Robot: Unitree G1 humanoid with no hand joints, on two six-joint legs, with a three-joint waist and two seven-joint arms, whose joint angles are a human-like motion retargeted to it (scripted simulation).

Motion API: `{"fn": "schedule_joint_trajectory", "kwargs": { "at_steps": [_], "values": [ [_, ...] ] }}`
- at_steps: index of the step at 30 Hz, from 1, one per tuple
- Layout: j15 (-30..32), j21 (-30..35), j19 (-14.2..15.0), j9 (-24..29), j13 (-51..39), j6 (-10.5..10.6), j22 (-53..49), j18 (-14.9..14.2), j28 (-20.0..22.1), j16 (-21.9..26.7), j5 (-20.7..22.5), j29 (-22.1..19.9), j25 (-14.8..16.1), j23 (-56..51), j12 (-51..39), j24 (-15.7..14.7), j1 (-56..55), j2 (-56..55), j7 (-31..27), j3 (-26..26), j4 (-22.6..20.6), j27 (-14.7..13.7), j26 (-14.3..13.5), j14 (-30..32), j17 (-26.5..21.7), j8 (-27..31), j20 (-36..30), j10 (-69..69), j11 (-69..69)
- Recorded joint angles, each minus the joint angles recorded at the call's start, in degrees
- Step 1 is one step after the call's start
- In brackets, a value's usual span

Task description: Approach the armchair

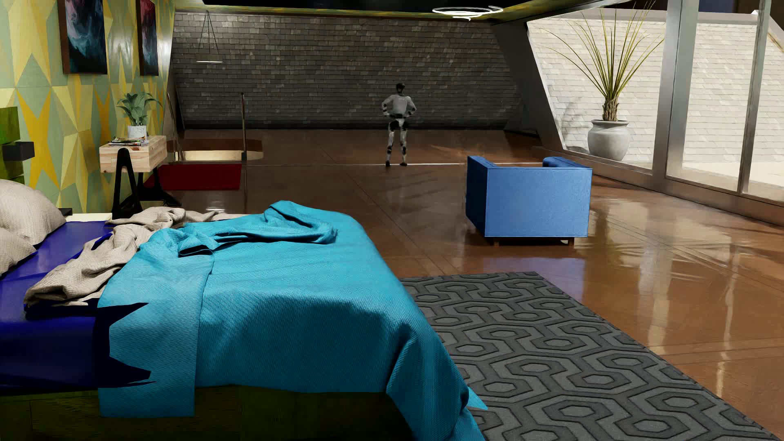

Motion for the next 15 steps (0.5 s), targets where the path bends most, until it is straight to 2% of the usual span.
{"fn": "schedule_joint_trajectory", "kwargs": {
  "at_steps": [2, 4, 8, 11, 13, 15],
  "values": [
    [1.2, -0.3, 0.7, -0.5, -0.2, 0.3, 0.8, 6.4, -0.9, -1.5, 1.0, 0.0, 0.8, -0.3, -0.3, 0.7, 3.3, 1.1, 5.4, 0.2, 3.7, 0.2, -0.8, -2.4, -0.5, 2.2, 0.7, -6.2, -2.0],
    [2.3, -1.6, 1.7, -1.1, -0.2, 0.3, 1.7, 9.8, -1.4, -2.9, 1.9, 0.0, 1.2, 0.0, -0.4, 0.9, 5.3, 1.4, 10.6, 0.3, 6.2, -0.1, -2.4, -3.8, -0.7, 4.3, 1.0, -11.0, -3.6],
    [4.8, -3.0, 4.1, -1.5, -0.1, -0.4, 2.5, 11.6, -1.0, -4.3, 2.9, 0.0, 0.1, 1.4, -0.8, -0.7, 7.2, 0.4, 16.9, 0.3, 8.0, -1.2, -4.3, -4.6, -0.9, 9.4, 0.5, -15.6, -5.3],
    [7.3, -0.7, 6.4, -1.1, -1.3, -1.7, 1.8, 13.5, -2.3, -4.4, 3.5, 0.0, -0.5, 2.9, 0.1, -0.1, 7.2, -2.7, 23.2, 0.8, 8.0, -1.0, -4.2, -4.8, -2.5, 15.7, 2.0, -17.7, -5.2],
    [8.4, 1.7, 8.1, -0.4, -1.7, -3.2, 1.5, 14.5, -2.3, -5.2, 3.8, 0.0, -2.2, 2.5, 0.4, -1.4, 6.5, -6.8, 28.8, 1.2, 7.3, -0.2, -3.7, -4.6, -4.9, 21.1, 2.6, -18.9, -2.7],
    [10.9, 3.6, 10.6, 1.0, -2.3, -5.1, 1.0, 15.2, 0.0, -5.9, 4.1, 0.0, -2.8, 3.3, 1.0, 0.7, 5.1, -10.1, 34.9, 1.7, 6.2, 0.5, -3.9, -3.7, -6.3, 27.2, 4.1, -20.0, -2.9]
  ]
}}
